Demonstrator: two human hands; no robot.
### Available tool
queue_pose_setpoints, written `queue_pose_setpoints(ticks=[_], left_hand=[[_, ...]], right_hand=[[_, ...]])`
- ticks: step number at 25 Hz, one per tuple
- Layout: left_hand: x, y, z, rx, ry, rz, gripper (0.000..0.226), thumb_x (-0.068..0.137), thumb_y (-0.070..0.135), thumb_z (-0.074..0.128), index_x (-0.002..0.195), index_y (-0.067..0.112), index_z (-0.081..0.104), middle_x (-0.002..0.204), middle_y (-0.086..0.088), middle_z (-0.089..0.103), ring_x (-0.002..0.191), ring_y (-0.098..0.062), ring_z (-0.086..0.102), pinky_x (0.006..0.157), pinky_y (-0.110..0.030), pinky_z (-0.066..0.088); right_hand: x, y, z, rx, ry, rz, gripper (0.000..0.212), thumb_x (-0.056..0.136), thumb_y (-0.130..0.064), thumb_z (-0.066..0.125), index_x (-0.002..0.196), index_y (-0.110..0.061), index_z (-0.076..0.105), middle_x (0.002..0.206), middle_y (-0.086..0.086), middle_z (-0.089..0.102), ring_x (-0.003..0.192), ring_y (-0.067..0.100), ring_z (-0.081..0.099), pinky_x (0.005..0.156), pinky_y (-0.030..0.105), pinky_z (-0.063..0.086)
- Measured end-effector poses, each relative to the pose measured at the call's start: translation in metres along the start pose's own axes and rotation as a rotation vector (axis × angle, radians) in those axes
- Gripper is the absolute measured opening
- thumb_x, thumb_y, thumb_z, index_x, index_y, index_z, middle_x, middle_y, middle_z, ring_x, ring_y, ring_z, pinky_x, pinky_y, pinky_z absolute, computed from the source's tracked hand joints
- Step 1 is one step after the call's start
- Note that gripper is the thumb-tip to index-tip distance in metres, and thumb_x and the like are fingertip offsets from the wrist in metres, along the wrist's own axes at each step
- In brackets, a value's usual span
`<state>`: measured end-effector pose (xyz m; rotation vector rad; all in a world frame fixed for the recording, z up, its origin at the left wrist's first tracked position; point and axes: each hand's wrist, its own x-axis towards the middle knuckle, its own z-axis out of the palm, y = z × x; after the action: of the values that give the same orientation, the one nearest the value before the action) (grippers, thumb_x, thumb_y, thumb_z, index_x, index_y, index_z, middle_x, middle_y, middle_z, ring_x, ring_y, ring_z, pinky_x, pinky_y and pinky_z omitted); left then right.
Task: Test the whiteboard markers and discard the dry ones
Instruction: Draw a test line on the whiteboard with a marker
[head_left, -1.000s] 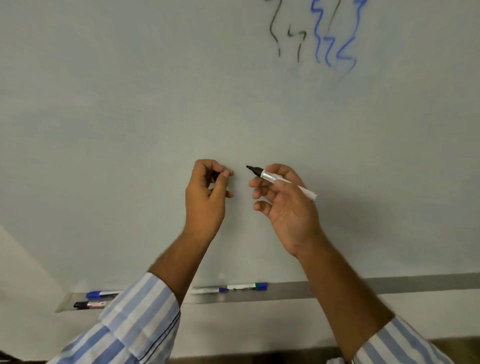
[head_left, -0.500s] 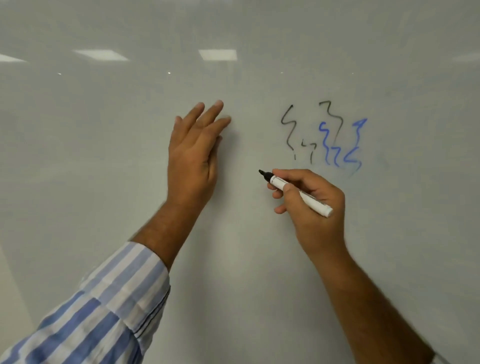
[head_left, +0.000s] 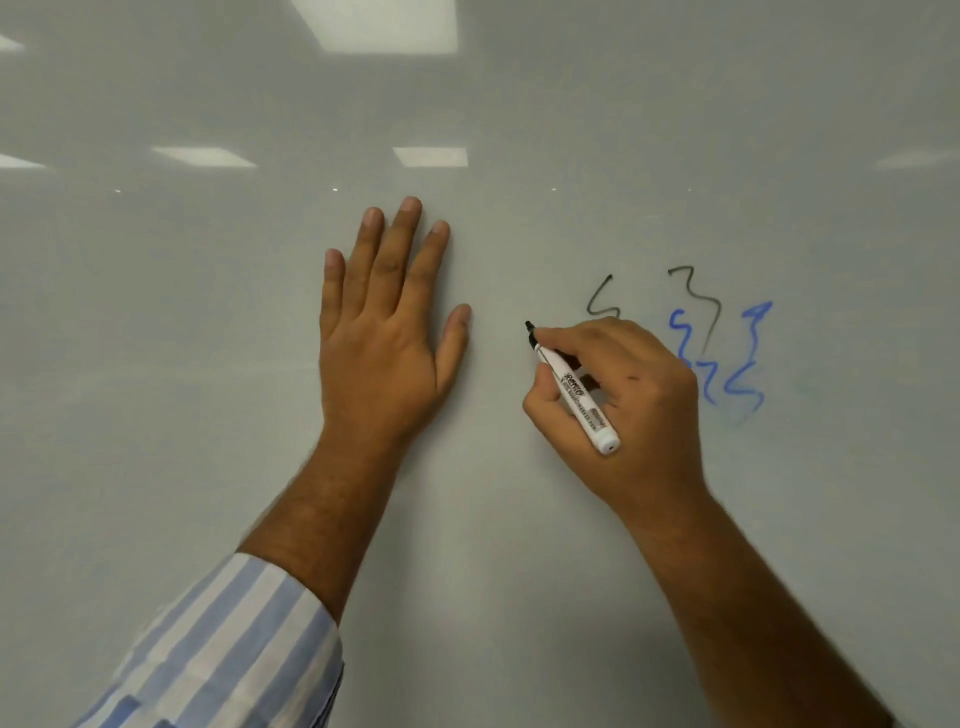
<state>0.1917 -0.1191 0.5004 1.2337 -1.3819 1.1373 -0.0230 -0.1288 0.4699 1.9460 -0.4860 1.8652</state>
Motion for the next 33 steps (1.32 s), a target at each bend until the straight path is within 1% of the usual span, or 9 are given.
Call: queue_pose_setpoints(ticks=[7, 13, 18, 22, 24, 27, 29, 31, 33], left_hand=[[-0.005, 0.0, 0.004, 0.056, 0.011, -0.028, 0.071, 0.107, 0.055, 0.04, 0.167, 0.021, 0.024, 0.176, -0.006, 0.017, 0.164, -0.028, 0.011, 0.132, -0.055, 0.01], [-0.011, 0.0, 0.006, 0.055, 0.03, -0.052, 0.072, 0.107, 0.053, 0.043, 0.167, 0.019, 0.024, 0.176, -0.007, 0.018, 0.164, -0.028, 0.012, 0.131, -0.056, 0.011], [-0.018, 0.001, 0.008, 0.048, 0.04, -0.06, 0.071, 0.107, 0.05, 0.044, 0.167, 0.018, 0.023, 0.176, -0.007, 0.017, 0.164, -0.028, 0.011, 0.132, -0.056, 0.009], [-0.025, 0.0, 0.01, 0.034, 0.043, -0.064, 0.071, 0.107, 0.049, 0.043, 0.167, 0.016, 0.023, 0.175, -0.009, 0.018, 0.163, -0.03, 0.011, 0.131, -0.057, 0.009], [-0.028, 0.001, 0.011, 0.039, 0.039, -0.064, 0.071, 0.107, 0.049, 0.042, 0.167, 0.015, 0.023, 0.175, -0.009, 0.017, 0.163, -0.031, 0.011, 0.132, -0.056, 0.009], [-0.032, 0.002, 0.011, 0.036, 0.035, -0.063, 0.071, 0.107, 0.048, 0.043, 0.167, 0.014, 0.023, 0.175, -0.01, 0.018, 0.163, -0.032, 0.012, 0.131, -0.057, 0.009], [-0.035, 0.003, 0.01, 0.034, 0.037, -0.065, 0.071, 0.107, 0.047, 0.043, 0.166, 0.013, 0.024, 0.175, -0.01, 0.019, 0.163, -0.033, 0.012, 0.131, -0.057, 0.009], [-0.038, 0.003, 0.01, 0.032, 0.036, -0.061, 0.071, 0.107, 0.046, 0.044, 0.166, 0.013, 0.025, 0.175, -0.011, 0.019, 0.163, -0.033, 0.013, 0.131, -0.057, 0.009], [-0.04, 0.003, 0.01, 0.035, 0.032, -0.057, 0.071, 0.107, 0.046, 0.045, 0.166, 0.013, 0.025, 0.175, -0.011, 0.019, 0.163, -0.033, 0.012, 0.131, -0.058, 0.01]], right_hand=[[-0.016, 0.004, 0.004, -0.021, 0.085, 0.062, 0.013, 0.084, 0.0, 0.071, 0.095, 0.001, 0.079, 0.083, 0.01, 0.074, 0.073, 0.025, 0.068, 0.069, 0.034, 0.056], [-0.041, 0.003, -0.015, 0.027, -0.052, 0.147, 0.008, 0.079, 0.0, 0.071, 0.082, -0.004, 0.078, 0.069, 0.003, 0.066, 0.06, 0.02, 0.06, 0.056, 0.029, 0.047], [-0.067, -0.01, 0.003, 0.001, -0.06, 0.025, 0.011, 0.085, -0.001, 0.07, 0.09, -0.001, 0.08, 0.078, 0.006, 0.073, 0.068, 0.025, 0.066, 0.065, 0.036, 0.056], [-0.071, -0.001, 0.004, -0.069, 0.026, 0.031, 0.011, 0.086, -0.001, 0.071, 0.092, 0.003, 0.08, 0.077, 0.007, 0.073, 0.065, 0.023, 0.067, 0.062, 0.036, 0.057], [-0.075, 0.002, -0.001, -0.076, -0.013, 0.017, 0.01, 0.085, -0.001, 0.072, 0.089, 0.003, 0.08, 0.074, 0.006, 0.072, 0.062, 0.021, 0.064, 0.058, 0.036, 0.055], [-0.078, -0.002, -0.01, 0.041, -0.037, 0.182, 0.008, 0.082, -0.001, 0.073, 0.086, 0.0, 0.08, 0.074, 0.003, 0.071, 0.063, 0.018, 0.065, 0.06, 0.032, 0.054], [-0.075, 0.001, -0.02, 0.089, 0.074, 0.312, 0.01, 0.082, 0.0, 0.072, 0.088, -0.001, 0.08, 0.079, 0.003, 0.074, 0.069, 0.012, 0.068, 0.065, 0.024, 0.053], [-0.072, 0.005, -0.025, 0.032, 0.15, 0.316, 0.01, 0.084, 0.001, 0.071, 0.089, 0.002, 0.08, 0.081, 0.004, 0.075, 0.07, 0.011, 0.067, 0.068, 0.02, 0.051], [-0.073, 0.006, -0.025, -0.055, 0.096, 0.224, 0.008, 0.086, 0.0, 0.071, 0.088, 0.004, 0.078, 0.078, 0.006, 0.073, 0.067, 0.017, 0.064, 0.065, 0.025, 0.052]])
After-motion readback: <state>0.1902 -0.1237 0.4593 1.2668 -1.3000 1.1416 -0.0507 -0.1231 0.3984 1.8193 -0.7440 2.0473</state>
